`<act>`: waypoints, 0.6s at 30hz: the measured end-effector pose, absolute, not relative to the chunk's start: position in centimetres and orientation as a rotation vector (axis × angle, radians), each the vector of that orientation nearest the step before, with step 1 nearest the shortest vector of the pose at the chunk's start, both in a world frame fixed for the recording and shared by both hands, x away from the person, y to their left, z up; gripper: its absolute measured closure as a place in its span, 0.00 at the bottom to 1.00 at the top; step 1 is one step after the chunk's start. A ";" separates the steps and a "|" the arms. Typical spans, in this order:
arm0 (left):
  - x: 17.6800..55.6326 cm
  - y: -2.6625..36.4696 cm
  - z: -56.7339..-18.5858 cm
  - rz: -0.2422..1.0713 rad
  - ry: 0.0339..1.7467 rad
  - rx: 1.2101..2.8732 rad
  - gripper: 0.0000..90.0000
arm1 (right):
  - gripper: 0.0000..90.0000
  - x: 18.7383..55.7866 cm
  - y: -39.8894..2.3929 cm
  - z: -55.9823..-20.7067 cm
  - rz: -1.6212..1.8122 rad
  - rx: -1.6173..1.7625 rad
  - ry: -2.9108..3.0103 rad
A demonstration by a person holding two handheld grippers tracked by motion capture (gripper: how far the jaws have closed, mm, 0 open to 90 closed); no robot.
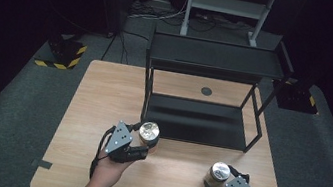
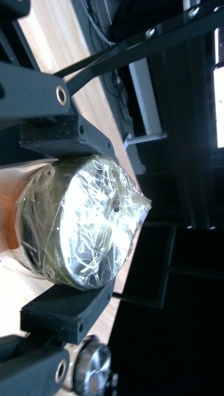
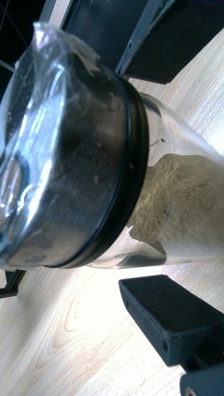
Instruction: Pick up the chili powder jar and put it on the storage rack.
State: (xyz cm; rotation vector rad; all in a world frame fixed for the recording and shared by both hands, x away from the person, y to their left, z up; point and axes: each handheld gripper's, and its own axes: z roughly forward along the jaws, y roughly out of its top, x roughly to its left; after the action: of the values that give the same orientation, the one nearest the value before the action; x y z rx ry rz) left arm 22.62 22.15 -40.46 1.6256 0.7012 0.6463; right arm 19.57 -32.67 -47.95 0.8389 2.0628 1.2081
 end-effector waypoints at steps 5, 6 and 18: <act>23.1 22.0 -39.0 0.676 0.696 1.609 0.38 | 0.00 19.6 -32.7 -47.9 1.209 0.840 2.063; 23.3 22.0 -38.7 0.681 0.694 1.607 0.38 | 0.00 19.6 -32.7 -48.0 1.210 0.840 2.063; 24.8 21.6 -35.3 0.723 0.674 1.577 0.38 | 0.00 19.6 -32.8 -48.0 1.215 0.845 2.061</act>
State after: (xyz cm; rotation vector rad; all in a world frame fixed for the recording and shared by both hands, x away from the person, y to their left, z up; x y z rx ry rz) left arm 24.79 21.57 -35.26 1.5771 0.6742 0.7233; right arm 19.61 -32.78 -47.97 0.8447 2.0613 1.2152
